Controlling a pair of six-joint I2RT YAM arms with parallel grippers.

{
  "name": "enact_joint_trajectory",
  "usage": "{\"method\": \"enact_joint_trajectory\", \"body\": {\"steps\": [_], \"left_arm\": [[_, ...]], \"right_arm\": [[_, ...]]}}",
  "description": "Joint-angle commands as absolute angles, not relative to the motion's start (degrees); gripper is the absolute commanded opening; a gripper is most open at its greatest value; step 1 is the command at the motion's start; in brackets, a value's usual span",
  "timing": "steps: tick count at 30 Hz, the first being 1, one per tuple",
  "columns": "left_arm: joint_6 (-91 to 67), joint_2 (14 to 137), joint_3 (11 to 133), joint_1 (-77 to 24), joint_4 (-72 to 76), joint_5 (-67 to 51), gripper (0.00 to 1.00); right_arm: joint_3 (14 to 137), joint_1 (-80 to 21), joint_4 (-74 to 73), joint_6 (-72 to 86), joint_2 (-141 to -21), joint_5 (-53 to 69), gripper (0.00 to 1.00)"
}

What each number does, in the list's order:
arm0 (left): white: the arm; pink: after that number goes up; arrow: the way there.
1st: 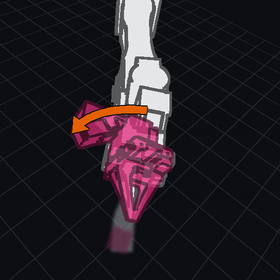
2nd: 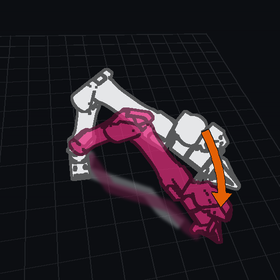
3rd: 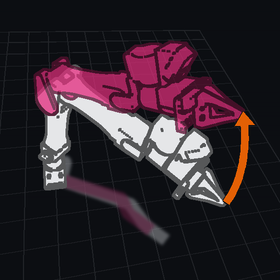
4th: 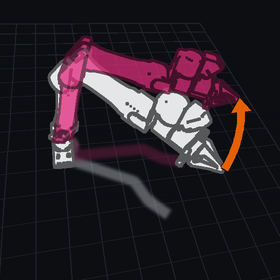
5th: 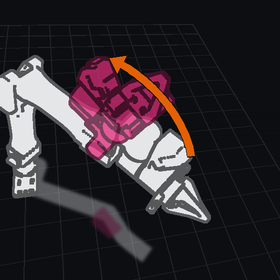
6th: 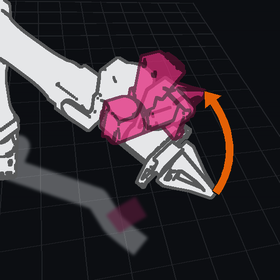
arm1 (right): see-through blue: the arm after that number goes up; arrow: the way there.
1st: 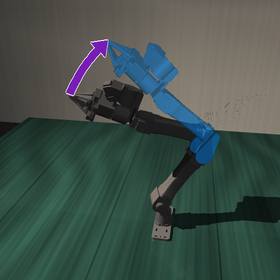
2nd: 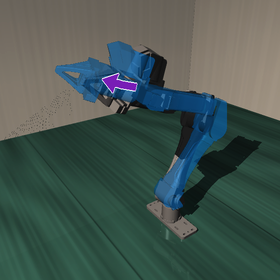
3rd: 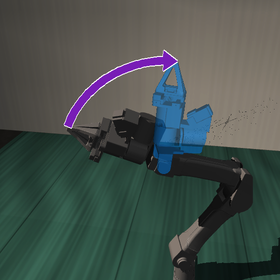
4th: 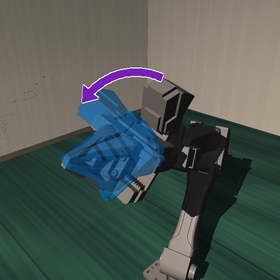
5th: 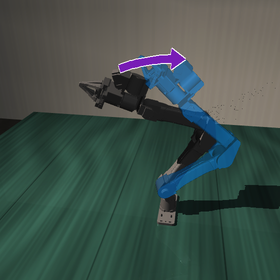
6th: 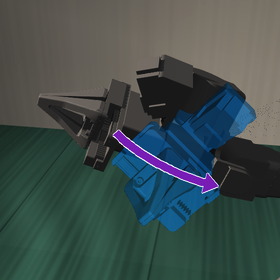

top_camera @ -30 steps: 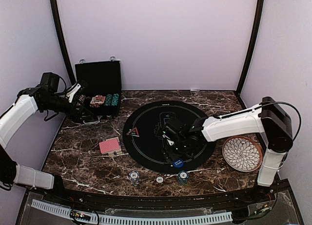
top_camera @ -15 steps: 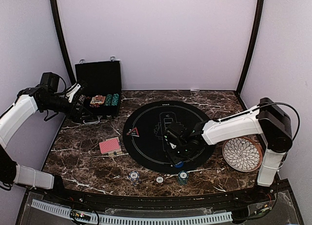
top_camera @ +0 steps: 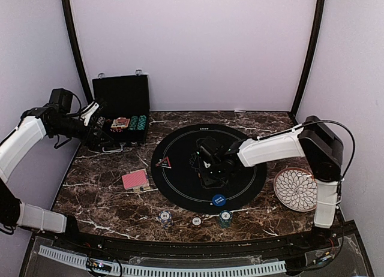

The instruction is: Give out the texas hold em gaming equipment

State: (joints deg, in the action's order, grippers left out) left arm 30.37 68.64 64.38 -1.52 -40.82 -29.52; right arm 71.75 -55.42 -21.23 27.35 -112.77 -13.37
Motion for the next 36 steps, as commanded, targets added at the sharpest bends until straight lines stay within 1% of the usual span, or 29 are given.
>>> {"method": "enact_joint_trajectory", "body": {"steps": [1, 9, 15, 20, 27, 30, 32, 36], "left_arm": [[30.7, 67.0, 66.2, -1.7, -42.4, -29.9, 0.99], [30.9, 66.4, 66.3, -1.6, -42.9, -29.8, 0.99], [31.1, 65.9, 66.8, -1.7, -43.5, -30.1, 0.99], [31.5, 65.8, 67.1, -1.7, -44.0, -30.1, 0.99], [31.1, 66.5, 67.8, -1.6, -44.1, -30.6, 0.99], [31.1, 66.9, 68.0, -1.7, -44.1, -30.9, 0.99], [31.1, 67.0, 67.8, -1.6, -43.8, -30.7, 0.99], [30.5, 68.0, 67.2, -1.7, -42.6, -30.4, 0.99]], "right_arm": [[76.6, -50.6, -20.6, 25.8, -118.6, -17.3, 0.32], [89.3, -44.3, -20.9, 22.6, -126.3, -18.6, 0.31], [98.5, -41.9, -22.1, 21.0, -131.9, -18.0, 0.3], [103.7, -40.9, -23.2, 19.6, -134.7, -17.4, 0.3], [107.6, -39.2, -23.8, 17.4, -137.2, -16.6, 0.31], [109.4, -39.2, -24.8, 15.6, -137.3, -16.3, 0.36], [108.3, -39.4, -24.6, 15.0, -135.5, -15.6, 0.39], [100.8, -41.1, -23.2, 13.6, -127.7, -15.4, 0.62]]}}
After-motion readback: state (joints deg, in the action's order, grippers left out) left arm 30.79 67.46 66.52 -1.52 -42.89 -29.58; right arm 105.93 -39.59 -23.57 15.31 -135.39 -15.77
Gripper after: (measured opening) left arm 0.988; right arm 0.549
